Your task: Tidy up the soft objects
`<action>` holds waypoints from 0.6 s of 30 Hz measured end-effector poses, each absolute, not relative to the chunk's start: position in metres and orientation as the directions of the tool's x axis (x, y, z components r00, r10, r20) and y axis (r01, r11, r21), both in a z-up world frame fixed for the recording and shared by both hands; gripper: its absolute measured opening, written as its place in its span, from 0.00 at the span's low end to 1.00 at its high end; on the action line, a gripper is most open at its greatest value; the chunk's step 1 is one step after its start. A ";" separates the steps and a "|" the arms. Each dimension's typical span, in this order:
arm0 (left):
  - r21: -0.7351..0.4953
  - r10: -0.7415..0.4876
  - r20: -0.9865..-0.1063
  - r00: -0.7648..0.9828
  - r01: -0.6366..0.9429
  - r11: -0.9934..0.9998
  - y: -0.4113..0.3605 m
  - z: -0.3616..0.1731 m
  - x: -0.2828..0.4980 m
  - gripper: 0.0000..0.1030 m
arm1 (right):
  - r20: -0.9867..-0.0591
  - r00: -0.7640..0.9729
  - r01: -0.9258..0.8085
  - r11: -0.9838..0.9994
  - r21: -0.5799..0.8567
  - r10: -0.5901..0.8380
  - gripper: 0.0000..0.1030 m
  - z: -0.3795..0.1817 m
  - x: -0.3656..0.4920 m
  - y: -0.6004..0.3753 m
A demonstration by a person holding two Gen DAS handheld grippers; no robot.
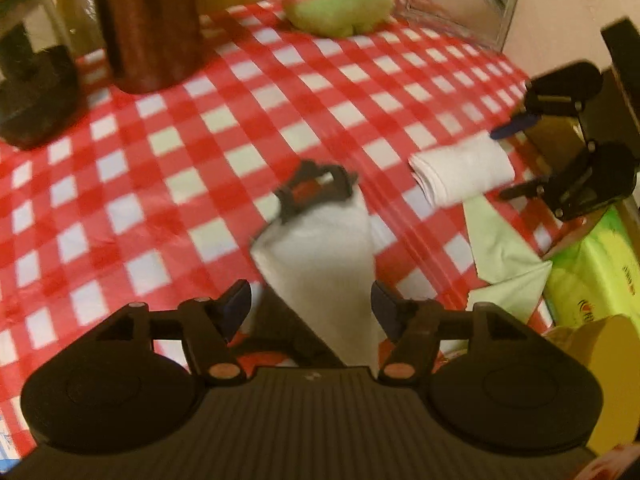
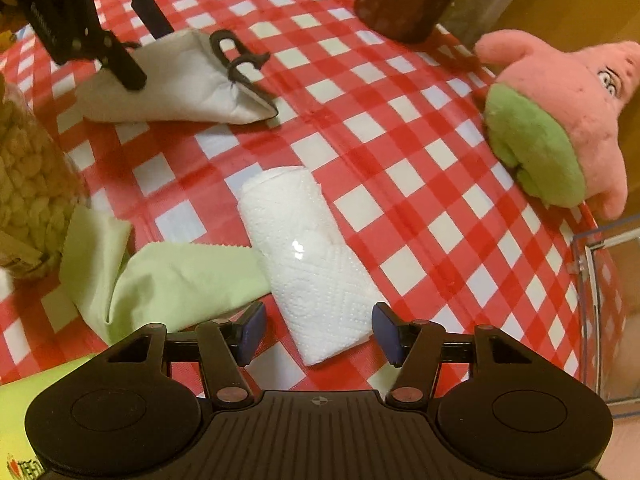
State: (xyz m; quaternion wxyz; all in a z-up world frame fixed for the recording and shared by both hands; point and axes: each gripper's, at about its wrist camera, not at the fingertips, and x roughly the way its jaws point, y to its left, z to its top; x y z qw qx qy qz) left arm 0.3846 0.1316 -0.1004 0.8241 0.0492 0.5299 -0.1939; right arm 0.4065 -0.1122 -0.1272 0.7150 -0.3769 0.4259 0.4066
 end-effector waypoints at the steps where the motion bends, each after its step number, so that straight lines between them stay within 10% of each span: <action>1: -0.127 -0.271 -0.892 0.363 0.374 0.919 0.129 -0.104 0.384 0.57 | -0.916 0.309 -0.903 0.380 -0.199 0.255 0.57 -0.129 0.406 -0.111; 7: -0.129 -0.278 -0.879 0.389 0.367 0.921 0.126 -0.100 0.385 0.10 | -0.918 0.319 -0.903 0.369 -0.219 0.236 0.57 -0.135 0.407 -0.109; 18: -0.198 -0.337 -0.778 0.530 0.302 0.933 0.160 -0.024 0.398 0.06 | -0.920 0.296 -0.900 0.398 -0.178 0.257 0.58 -0.135 0.413 -0.108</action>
